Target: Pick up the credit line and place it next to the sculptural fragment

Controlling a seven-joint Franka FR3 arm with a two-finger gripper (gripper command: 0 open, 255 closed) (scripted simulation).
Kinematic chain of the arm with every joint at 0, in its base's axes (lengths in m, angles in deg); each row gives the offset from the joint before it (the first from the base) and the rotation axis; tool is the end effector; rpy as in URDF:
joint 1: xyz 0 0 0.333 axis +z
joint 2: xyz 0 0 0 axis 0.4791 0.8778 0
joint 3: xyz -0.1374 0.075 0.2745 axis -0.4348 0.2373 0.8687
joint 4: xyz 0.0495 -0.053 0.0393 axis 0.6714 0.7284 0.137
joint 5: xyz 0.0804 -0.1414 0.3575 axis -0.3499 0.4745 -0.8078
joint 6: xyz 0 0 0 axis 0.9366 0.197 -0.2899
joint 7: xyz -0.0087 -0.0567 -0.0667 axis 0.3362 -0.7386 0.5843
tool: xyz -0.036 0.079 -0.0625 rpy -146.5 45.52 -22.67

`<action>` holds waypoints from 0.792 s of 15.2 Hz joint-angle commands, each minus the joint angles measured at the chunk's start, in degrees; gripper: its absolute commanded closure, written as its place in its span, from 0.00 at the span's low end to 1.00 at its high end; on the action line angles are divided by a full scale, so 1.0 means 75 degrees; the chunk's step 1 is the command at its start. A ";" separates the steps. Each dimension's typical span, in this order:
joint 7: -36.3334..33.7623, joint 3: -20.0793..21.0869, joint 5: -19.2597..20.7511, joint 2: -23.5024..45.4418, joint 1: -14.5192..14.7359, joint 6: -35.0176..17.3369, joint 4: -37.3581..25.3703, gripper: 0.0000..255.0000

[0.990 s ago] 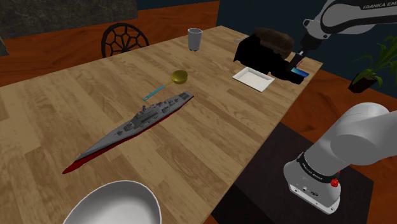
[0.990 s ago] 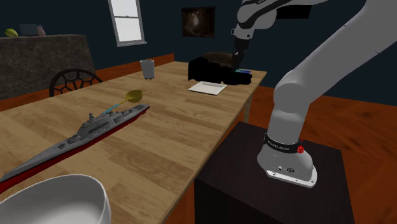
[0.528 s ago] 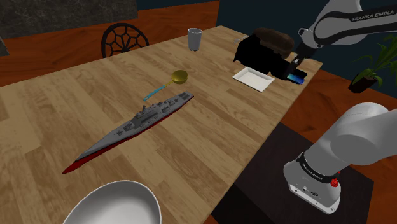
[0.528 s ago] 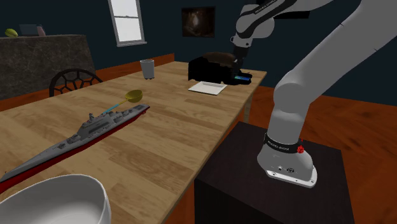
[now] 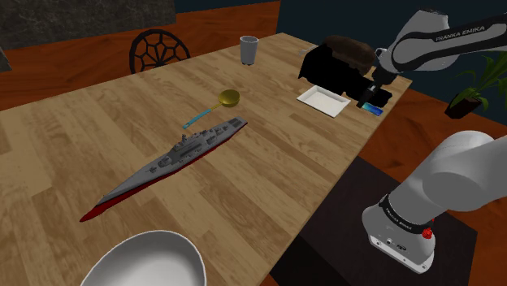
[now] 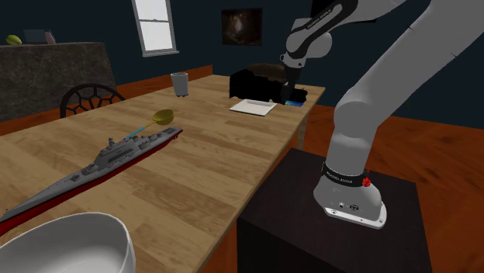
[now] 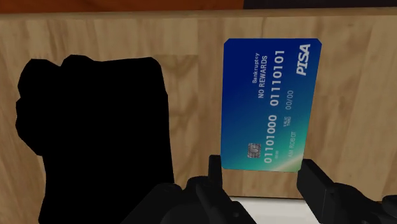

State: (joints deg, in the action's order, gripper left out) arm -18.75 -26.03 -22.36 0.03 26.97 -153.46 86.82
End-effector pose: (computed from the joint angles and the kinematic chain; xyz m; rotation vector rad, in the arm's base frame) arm 0.2959 -0.2774 0.3826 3.1083 0.0852 0.2267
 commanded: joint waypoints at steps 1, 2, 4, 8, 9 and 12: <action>0.0029 -0.0119 0.0006 0.0165 0.0041 -0.0303 0.0138 1.00; 0.0049 -0.0177 0.0001 0.0248 0.0066 -0.0436 0.0189 1.00; 0.0094 -0.0299 -0.0017 0.0423 0.0125 -0.0706 0.0287 1.00; 0.0121 -0.0365 -0.0032 0.0521 0.0160 -0.0851 0.0336 1.00; 0.0121 -0.0366 -0.0032 0.0521 0.0160 -0.0851 0.0336 1.00; 0.0121 -0.0366 -0.0032 0.0521 0.0160 -0.0851 0.0336 1.00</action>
State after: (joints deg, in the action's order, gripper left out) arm -17.84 -28.76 -22.60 3.93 28.17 -159.83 89.33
